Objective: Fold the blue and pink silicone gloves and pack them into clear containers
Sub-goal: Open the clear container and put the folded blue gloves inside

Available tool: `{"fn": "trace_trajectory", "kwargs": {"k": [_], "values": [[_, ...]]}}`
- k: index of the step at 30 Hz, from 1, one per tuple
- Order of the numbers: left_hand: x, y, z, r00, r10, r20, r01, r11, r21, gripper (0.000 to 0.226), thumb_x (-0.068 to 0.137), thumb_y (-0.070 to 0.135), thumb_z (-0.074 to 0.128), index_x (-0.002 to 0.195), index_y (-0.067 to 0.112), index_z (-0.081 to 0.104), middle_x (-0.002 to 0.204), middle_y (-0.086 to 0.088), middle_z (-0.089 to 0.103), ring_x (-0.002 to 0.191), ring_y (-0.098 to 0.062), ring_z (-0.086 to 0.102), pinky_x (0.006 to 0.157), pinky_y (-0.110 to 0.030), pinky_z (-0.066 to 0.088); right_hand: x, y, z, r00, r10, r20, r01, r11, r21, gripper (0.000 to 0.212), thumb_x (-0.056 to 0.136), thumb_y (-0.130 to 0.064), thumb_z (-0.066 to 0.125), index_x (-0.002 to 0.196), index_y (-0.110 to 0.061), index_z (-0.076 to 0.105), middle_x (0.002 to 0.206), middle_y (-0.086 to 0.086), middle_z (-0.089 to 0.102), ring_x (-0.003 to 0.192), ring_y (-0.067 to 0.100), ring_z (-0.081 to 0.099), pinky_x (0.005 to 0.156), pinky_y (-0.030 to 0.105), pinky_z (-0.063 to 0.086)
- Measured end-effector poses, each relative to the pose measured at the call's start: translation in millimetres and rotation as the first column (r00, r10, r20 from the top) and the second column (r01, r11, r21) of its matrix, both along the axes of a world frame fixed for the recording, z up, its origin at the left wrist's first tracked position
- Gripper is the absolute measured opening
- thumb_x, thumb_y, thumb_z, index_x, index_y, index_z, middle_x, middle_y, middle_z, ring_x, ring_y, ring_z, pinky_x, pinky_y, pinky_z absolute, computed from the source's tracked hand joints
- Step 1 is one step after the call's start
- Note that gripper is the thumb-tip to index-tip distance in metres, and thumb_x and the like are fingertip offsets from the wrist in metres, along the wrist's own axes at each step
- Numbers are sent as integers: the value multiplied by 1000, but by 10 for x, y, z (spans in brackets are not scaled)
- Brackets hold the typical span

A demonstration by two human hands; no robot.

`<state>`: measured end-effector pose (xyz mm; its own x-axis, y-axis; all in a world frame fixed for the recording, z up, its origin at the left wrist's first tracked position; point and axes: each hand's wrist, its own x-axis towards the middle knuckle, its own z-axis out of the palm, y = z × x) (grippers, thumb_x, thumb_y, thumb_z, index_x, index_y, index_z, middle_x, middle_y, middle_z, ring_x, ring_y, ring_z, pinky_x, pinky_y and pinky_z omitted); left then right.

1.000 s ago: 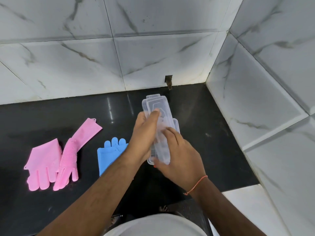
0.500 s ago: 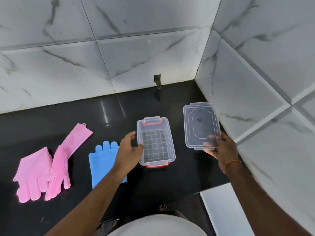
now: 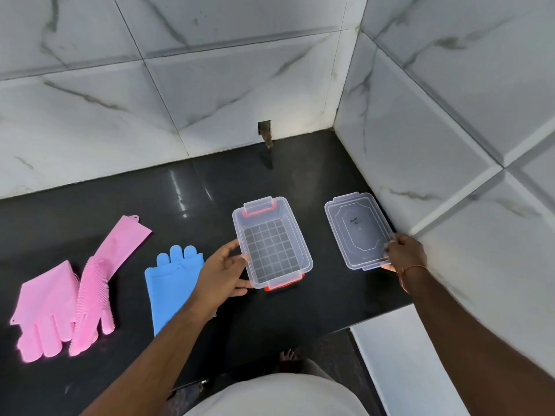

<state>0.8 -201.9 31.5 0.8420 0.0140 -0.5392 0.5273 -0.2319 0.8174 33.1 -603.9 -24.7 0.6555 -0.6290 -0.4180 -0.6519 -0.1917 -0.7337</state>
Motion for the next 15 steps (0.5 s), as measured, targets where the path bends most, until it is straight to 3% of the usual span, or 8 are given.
{"fn": "trace_trajectory", "kwargs": {"k": [4,7,9,11,15], "values": [[34,-8,12,1000,8,-7,-8,1000,19,53,111,34,62,162,34,48,141,6,75,88,-19,86,83,-38,71,-57,123,96,999,44,-31,-51,961,-270,35,102,-15,54,131,-12,73,130,19,73,117,43,66,102,44,52],[38,2,14,1000,-7,7,7,1000,27,53,111,34,62,162,34,47,140,6,75,88,-18,86,82,-36,71,-146,245,181,995,92,-45,-102,912,-398,36,101,-13,54,132,-3,67,136,25,64,117,47,62,104,47,49],[42,8,13,999,-22,30,20,998,57,52,112,34,61,162,32,47,135,8,78,89,-16,85,83,-35,70,-194,357,279,979,197,-55,-195,819,-540,37,100,-13,58,134,-1,64,138,27,59,120,48,57,108,50,42],[47,43,17,999,-21,48,16,995,94,51,112,36,62,161,31,49,131,11,79,92,-14,84,85,-34,69,-166,558,438,948,316,28,-236,764,-600,37,102,-16,61,136,-4,63,138,24,61,124,43,58,110,52,44],[28,219,27,995,-22,96,13,995,102,50,111,37,63,159,34,50,127,20,76,96,-10,83,90,-33,66,-22,1268,838,819,489,301,-253,778,-576,25,104,-25,65,126,-15,67,127,9,70,115,28,66,103,45,55]]}}
